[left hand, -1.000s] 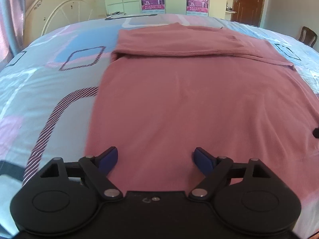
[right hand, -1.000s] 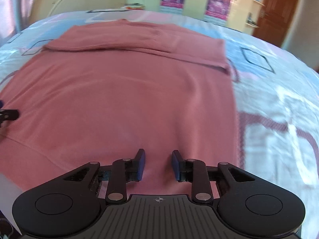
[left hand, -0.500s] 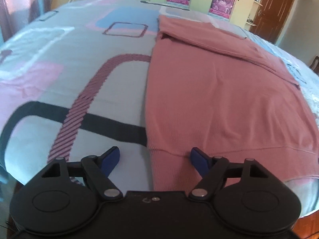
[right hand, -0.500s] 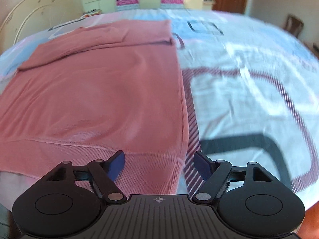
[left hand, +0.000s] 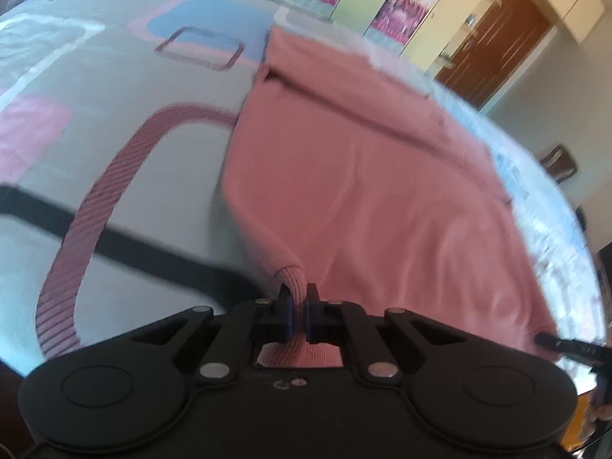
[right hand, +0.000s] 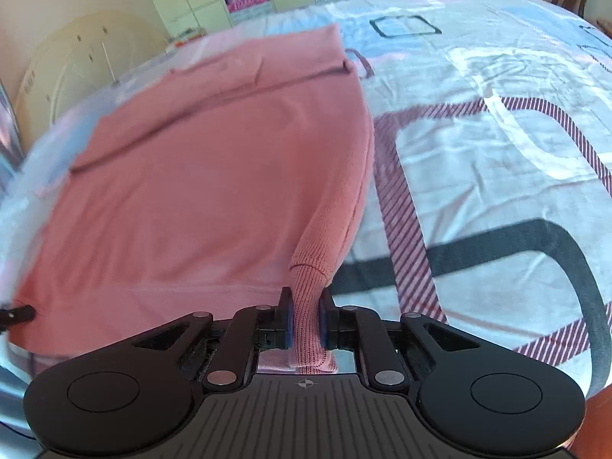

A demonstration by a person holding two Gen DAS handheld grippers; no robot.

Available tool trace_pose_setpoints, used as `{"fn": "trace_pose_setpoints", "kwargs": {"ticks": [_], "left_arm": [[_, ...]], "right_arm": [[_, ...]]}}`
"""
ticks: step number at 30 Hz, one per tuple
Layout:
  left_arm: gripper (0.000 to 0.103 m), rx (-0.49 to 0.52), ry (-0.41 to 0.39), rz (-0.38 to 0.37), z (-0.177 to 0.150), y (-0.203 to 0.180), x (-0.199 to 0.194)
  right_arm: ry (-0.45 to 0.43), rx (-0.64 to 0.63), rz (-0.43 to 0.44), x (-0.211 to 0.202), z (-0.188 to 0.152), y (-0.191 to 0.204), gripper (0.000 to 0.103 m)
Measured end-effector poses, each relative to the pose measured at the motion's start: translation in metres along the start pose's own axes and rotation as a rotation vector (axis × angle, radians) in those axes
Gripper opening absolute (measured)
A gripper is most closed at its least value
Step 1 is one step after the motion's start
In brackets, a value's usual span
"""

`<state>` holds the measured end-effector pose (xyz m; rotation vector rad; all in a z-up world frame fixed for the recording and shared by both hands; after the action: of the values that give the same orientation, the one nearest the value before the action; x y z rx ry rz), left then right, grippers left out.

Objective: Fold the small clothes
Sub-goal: 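Grasp the hem with both grippers and lift it toward the collar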

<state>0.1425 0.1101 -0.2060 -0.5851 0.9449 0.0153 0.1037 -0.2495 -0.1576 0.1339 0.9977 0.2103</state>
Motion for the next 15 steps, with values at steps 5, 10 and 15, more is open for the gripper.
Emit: {"fn": "trace_pose_setpoints", "kwargs": {"ticks": [5, 10, 15], "left_arm": [[0.004, -0.002, -0.08, -0.069, 0.04, -0.027, -0.006], [0.004, -0.006, -0.157, -0.103, 0.09, -0.054, 0.009], [0.004, 0.015, -0.211, -0.12, 0.149, -0.083, 0.039]], "right_arm": [[-0.087, 0.055, 0.064, -0.017, 0.034, -0.001, 0.012], [-0.18, 0.078, 0.09, -0.017, 0.089, -0.005, 0.012], [-0.254, 0.112, 0.088, 0.006, 0.158, -0.019, 0.012]]}}
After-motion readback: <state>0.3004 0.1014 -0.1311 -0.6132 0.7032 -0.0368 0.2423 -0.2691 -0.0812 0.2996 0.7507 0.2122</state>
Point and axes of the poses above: each gripper's, at about its wrist camera, not at the fingertips, and x roughly the way its jaws point, y to its left, z to its top, the point moved 7 cm from there along x, roughly the way its jaws point, and after that the axes turned 11 degrees about -x, right-handed, at the moved point
